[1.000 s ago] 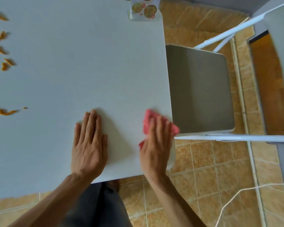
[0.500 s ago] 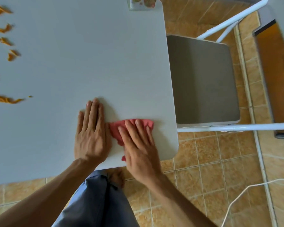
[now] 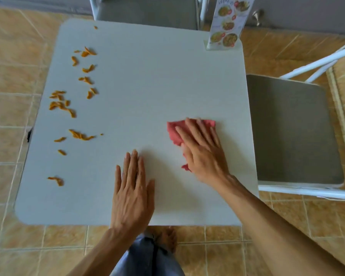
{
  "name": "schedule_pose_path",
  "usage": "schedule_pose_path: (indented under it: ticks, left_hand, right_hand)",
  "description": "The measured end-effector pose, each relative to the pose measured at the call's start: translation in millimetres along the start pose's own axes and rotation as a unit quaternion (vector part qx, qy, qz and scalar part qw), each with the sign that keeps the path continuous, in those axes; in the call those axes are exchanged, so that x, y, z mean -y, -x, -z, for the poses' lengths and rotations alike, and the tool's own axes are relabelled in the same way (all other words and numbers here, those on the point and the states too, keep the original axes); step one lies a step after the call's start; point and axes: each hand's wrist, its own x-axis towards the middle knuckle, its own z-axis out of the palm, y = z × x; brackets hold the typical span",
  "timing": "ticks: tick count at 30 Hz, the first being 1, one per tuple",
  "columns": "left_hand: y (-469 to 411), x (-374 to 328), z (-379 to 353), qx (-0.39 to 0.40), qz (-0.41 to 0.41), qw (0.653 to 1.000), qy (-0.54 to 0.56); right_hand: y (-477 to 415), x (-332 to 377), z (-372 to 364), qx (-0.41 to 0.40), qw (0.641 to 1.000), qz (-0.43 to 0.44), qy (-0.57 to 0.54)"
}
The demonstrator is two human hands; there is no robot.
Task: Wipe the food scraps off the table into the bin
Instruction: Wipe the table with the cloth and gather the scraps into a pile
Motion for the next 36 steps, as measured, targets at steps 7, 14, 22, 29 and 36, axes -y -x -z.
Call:
schedule_pose_path:
  ticks: [7, 14, 22, 29, 36]
  left_hand:
    - [19, 42, -1, -0.001, 0.003, 1.000, 0.003]
    - [18, 48, -3, 0.003, 0.000, 1.000, -0.001]
    - [20, 47, -4, -0.005, -0.002, 1.000, -0.002]
    - [22, 47, -6, -0.018, 0.007, 1.000, -0.003]
    - [21, 43, -3, -0.009, 0.008, 1.000, 0.018]
  right_hand:
    - [-22, 109, -21, -0.003, 0.999, -0.005, -0.044]
    - [-1, 62, -15, -0.073, 0.978, -0.193, -0.019]
    - [102, 52, 4, 0.055, 0.995, 0.074, -0.030]
    - [134, 101, -4, -0.006, 0.985, -0.167, -0.034]
    - [145, 24, 9, -0.006, 0.989, -0.150, 0.009]
